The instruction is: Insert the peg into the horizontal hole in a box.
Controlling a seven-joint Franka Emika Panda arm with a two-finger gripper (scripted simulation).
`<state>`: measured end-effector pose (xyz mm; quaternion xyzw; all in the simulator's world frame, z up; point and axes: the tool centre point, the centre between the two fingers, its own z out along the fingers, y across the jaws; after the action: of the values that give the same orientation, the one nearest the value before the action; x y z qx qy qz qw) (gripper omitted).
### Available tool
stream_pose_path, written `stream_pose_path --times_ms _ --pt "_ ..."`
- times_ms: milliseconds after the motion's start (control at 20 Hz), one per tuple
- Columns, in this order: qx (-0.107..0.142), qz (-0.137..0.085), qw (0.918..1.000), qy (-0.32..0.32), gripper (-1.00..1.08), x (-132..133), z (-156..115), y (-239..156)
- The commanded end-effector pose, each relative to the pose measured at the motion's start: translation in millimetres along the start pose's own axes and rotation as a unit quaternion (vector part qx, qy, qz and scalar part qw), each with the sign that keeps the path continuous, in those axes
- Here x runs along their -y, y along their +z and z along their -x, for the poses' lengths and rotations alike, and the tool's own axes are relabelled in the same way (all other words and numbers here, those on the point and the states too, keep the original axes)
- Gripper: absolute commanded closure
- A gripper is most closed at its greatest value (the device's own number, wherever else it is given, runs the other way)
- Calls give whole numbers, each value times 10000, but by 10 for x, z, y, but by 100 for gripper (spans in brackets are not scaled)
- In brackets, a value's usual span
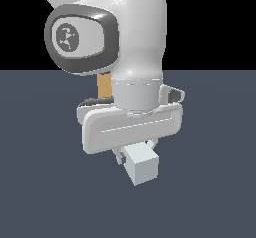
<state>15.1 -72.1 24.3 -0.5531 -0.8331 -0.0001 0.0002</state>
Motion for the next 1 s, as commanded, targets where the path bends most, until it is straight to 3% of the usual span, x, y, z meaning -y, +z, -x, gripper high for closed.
stream_pose_path --times_ms 0,500,950 --pt "2 0 10000 0 108 1 4 2" --pt "0 1 10000 99 108 15 -11 -34" --pt "-3 4 9970 770 108 116 -85 -264"
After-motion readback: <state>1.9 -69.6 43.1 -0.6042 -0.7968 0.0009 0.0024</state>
